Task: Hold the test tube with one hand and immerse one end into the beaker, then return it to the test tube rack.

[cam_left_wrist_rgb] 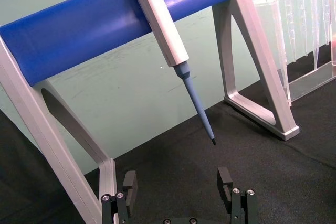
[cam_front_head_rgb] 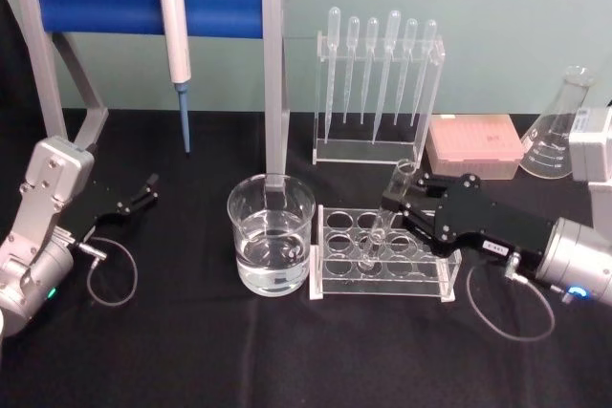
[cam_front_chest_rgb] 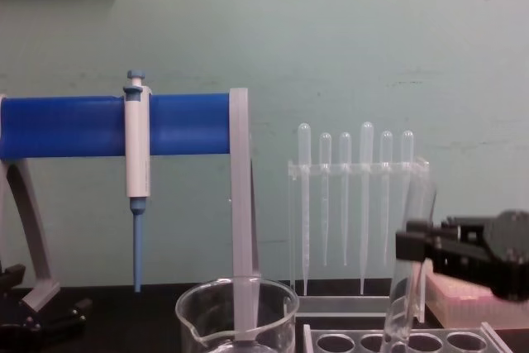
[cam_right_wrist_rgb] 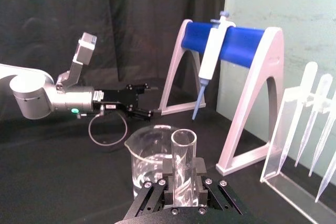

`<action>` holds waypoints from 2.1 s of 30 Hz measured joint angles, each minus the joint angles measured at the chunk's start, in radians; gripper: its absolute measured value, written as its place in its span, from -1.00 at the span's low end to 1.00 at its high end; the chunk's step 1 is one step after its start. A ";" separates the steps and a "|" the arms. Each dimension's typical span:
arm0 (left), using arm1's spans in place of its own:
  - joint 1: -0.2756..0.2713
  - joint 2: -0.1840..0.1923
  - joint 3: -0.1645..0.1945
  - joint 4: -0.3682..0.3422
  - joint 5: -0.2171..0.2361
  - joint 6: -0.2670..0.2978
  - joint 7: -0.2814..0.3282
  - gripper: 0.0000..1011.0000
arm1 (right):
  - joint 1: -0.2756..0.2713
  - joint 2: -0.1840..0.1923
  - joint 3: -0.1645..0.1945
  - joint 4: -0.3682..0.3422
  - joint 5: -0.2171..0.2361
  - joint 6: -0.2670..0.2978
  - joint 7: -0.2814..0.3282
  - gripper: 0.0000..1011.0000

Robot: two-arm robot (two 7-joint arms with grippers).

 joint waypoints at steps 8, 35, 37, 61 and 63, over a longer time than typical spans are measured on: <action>0.000 0.000 0.000 0.000 0.000 0.000 0.000 0.98 | 0.033 0.040 0.005 -0.078 0.015 0.088 -0.020 -0.52; 0.000 0.000 0.000 0.000 0.000 0.000 0.000 0.98 | 0.147 0.101 -0.014 -0.171 0.084 0.256 -0.090 -0.52; 0.000 0.000 0.000 0.000 0.000 0.000 0.000 0.98 | 0.156 0.103 -0.014 -0.175 0.092 0.263 -0.093 -0.52; 0.000 0.000 0.000 0.000 0.000 0.000 0.000 0.98 | 0.165 0.106 -0.014 -0.183 0.103 0.271 -0.100 -0.52; 0.000 0.000 0.000 0.000 0.000 0.000 0.000 0.98 | 0.165 0.106 -0.014 -0.182 0.103 0.271 -0.100 -0.52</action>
